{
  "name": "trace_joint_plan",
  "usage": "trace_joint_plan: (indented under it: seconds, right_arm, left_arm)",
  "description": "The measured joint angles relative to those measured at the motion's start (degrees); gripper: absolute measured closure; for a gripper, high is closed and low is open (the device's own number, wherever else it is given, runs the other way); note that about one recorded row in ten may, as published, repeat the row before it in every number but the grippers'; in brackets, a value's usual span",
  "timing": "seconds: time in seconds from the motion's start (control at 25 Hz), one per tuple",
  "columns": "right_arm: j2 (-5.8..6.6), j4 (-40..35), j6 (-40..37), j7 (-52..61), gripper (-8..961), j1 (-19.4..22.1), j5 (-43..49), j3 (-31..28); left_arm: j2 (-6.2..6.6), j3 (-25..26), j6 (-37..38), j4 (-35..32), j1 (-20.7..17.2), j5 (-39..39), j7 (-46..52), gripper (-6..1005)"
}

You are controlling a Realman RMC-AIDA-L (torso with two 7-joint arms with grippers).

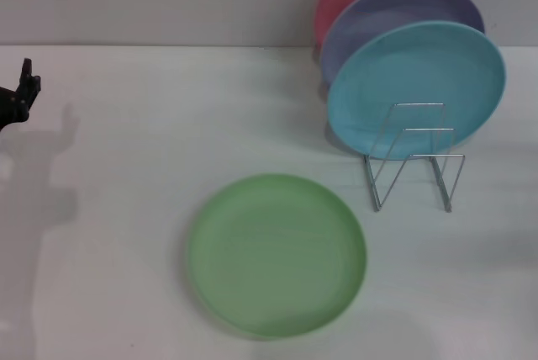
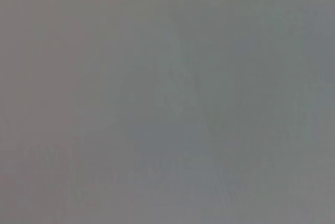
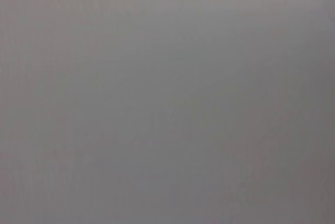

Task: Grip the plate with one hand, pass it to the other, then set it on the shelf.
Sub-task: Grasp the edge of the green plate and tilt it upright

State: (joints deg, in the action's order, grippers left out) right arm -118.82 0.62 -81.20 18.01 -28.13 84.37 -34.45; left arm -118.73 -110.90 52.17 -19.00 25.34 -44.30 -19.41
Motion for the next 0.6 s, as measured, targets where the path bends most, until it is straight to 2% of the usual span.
trace_joint_plan:
  seconds: [0.04, 0.08, 0.12, 0.2, 0.28, 0.32, 0.4, 0.48, 0.52, 0.6]
  right_arm:
    - [0.00, 0.0, 0.0, 0.0, 240, 0.0, 0.0, 0.0]
    - [0.00, -0.1, 0.0, 0.0, 240, 0.0, 0.0, 0.0]
    - [0.00, -0.1, 0.0, 0.0, 240, 0.0, 0.0, 0.0]
    - [0.00, -0.1, -0.2, 0.0, 241, 0.1, 0.0, 0.0]
    - [0.00, -0.1, -0.4, 0.0, 241, 0.2, 0.0, 0.0]
    - [0.00, -0.1, -0.4, 0.0, 241, 0.2, 0.0, 0.0]
    - [0.00, -0.1, -0.4, 0.0, 241, 0.3, 0.0, 0.1]
    - [0.00, -0.1, -0.4, 0.0, 242, 0.4, 0.0, 0.0]
    - [0.00, -0.1, -0.4, 0.0, 242, 0.4, 0.0, 0.0]
    - [0.00, -0.1, -0.4, 0.0, 242, 0.4, 0.0, 0.1]
  left_arm:
    - [0.25, 1.6, -4.4, -2.6, -0.3, 0.0, 1.1, 156]
    - [0.66, 4.9, -15.3, -8.7, -1.1, 0.1, 2.6, 158]
    - [0.66, 4.9, -15.3, -8.7, -1.1, 0.1, 2.6, 159]
    - [0.91, 7.8, -24.2, -13.6, -1.7, 0.3, 3.1, 162]
    - [1.34, 12.3, -38.2, -21.4, -2.0, 0.5, 3.2, 164]
    - [1.34, 12.3, -38.2, -21.4, -2.0, 0.5, 3.2, 166]
    - [1.49, 14.6, -45.7, -26.2, -2.4, 0.5, 3.2, 168]
    - [1.53, 17.5, -57.6, -34.4, -3.6, 0.1, 2.7, 171]
    - [1.53, 17.5, -57.6, -34.4, -3.6, 0.1, 2.7, 172]
    - [1.54, 18.8, -63.2, -39.0, -4.4, 0.0, 2.5, 175]
